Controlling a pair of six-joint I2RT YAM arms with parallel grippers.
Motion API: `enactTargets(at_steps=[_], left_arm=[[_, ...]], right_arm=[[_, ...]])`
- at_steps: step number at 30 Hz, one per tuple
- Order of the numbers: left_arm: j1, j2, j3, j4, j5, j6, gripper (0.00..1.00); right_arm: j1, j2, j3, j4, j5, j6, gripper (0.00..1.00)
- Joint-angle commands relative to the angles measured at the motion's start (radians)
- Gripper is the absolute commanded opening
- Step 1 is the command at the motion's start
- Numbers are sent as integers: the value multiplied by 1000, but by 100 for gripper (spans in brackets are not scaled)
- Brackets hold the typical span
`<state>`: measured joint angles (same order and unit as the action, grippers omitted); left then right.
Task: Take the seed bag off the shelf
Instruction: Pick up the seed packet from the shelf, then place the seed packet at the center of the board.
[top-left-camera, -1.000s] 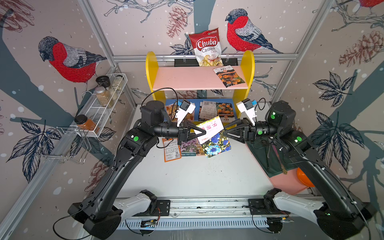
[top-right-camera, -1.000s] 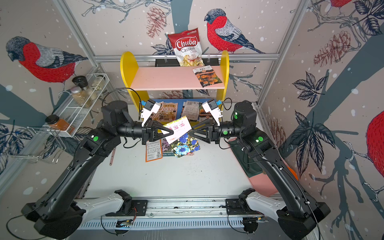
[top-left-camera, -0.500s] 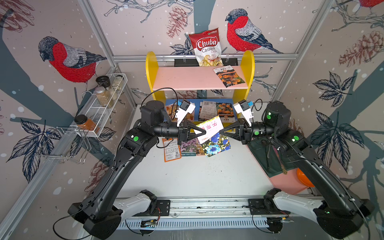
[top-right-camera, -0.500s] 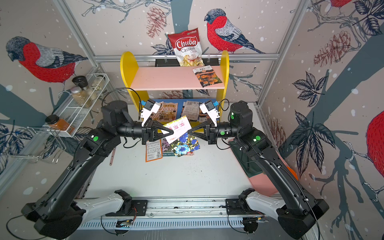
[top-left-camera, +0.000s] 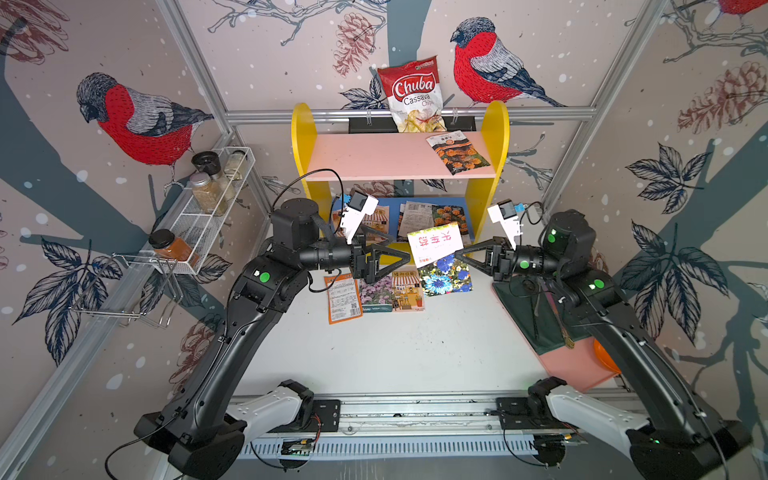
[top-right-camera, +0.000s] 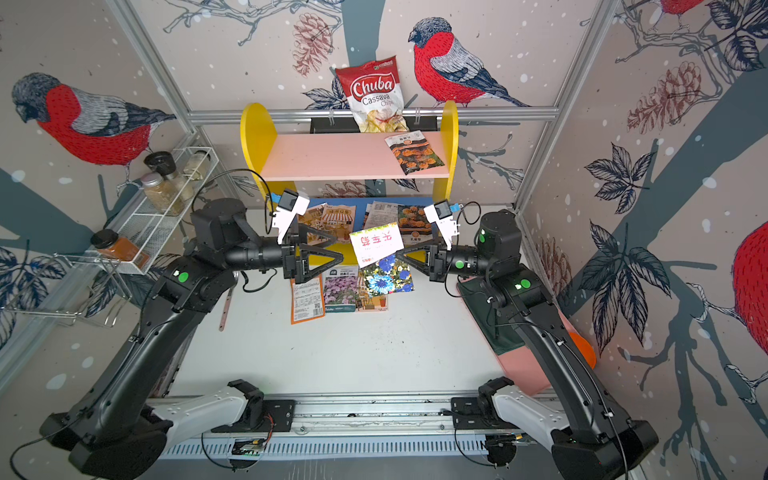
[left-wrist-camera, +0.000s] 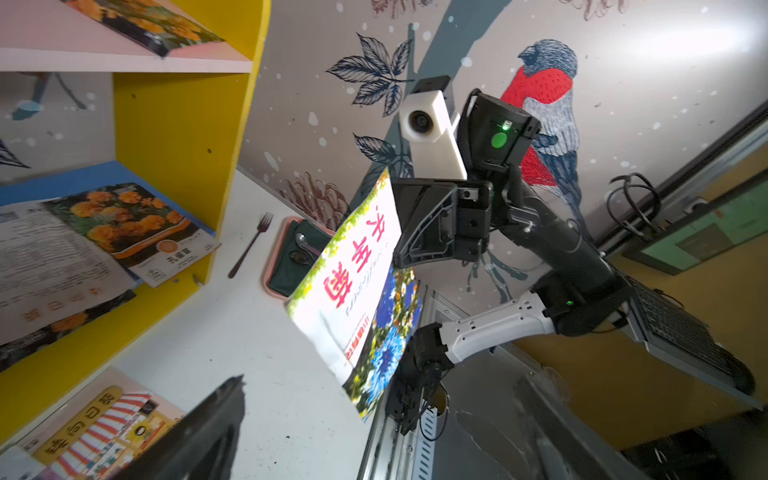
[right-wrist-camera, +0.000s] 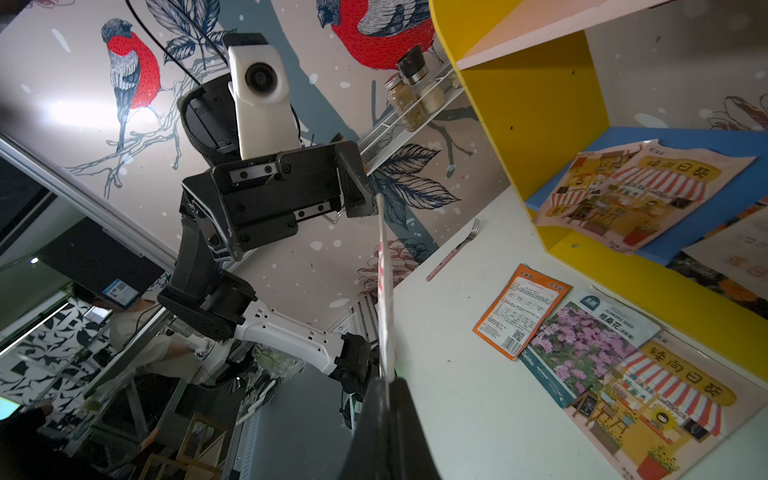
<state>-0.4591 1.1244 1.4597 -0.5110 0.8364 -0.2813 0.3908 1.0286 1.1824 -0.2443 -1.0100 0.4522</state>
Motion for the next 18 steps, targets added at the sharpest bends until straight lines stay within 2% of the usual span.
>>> enactTargets(at_steps=[1, 6, 12, 18], left_arm=[[4, -36, -33, 2, -158, -12, 99], [4, -130, -116, 21, -237, -7, 99], [4, -244, -202, 50, -266, -15, 99], [4, -274, -257, 66, -276, -35, 99]], right_arm=[[-52, -8, -33, 26, 5, 54, 0], [-143, 6, -137, 24, 50, 89, 0], [-138, 47, -245, 54, 142, 78, 0], [-90, 95, -340, 104, 252, 85, 0]])
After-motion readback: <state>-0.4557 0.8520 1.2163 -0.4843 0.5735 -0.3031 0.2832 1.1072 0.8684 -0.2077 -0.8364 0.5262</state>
